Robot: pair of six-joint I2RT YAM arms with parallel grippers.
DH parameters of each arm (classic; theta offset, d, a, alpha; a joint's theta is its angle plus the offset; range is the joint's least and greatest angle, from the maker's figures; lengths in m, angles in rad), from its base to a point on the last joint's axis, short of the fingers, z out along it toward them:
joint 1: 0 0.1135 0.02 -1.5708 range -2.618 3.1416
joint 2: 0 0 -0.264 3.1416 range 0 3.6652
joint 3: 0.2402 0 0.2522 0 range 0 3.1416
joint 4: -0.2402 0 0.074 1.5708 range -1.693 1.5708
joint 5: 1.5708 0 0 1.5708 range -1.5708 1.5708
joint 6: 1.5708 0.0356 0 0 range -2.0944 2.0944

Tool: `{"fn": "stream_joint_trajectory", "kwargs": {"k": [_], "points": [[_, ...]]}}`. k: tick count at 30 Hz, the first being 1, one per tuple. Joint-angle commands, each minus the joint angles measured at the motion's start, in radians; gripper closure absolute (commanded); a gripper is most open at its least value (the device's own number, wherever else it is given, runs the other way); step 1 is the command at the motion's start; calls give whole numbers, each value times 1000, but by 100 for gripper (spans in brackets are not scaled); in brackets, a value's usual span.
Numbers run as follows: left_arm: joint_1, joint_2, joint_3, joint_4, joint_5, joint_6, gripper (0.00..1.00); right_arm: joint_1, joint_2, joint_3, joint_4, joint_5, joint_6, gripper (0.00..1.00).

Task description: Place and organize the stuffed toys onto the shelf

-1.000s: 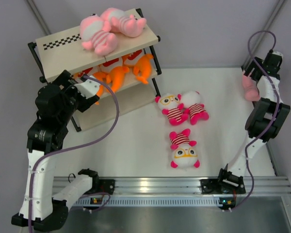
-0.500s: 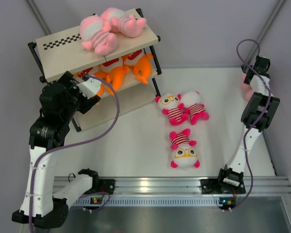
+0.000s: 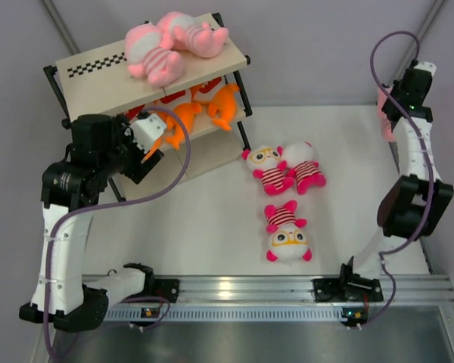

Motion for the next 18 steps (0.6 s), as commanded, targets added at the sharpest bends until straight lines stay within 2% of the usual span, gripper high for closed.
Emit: {"fn": "stream_joint_trajectory", "kwargs": {"k": [1,5,6,8,9,10,11,13,14,15,18], "points": [[-22,-12,25,-132,90,-42,18,72,-295,-19,22,46,63,100],[-100,-13,31,-143,55,-51,18,242,-489,-59,-38,65,28,100],[-127,-9,35,-140,43,-45,17,358,-538,-51,-67,82,34,100],[-149,1,67,-141,26,-42,16,469,-571,-22,-114,127,56,100],[-160,14,99,-141,21,-45,15,597,-597,-17,-140,177,91,100],[-161,21,118,-141,27,-52,14,670,-603,-13,-142,206,103,100],[-161,28,139,-141,36,-66,13,815,-609,-13,-135,228,121,100],[-163,47,207,-141,78,-80,10,949,-596,4,-121,308,146,100],[-161,50,230,-140,89,-89,9,1066,-573,6,-106,323,149,100],[-161,54,270,-138,102,-88,7,1116,-557,12,-95,370,154,100],[-161,45,307,-132,99,-26,6,1265,-459,78,-93,388,166,100]]}}
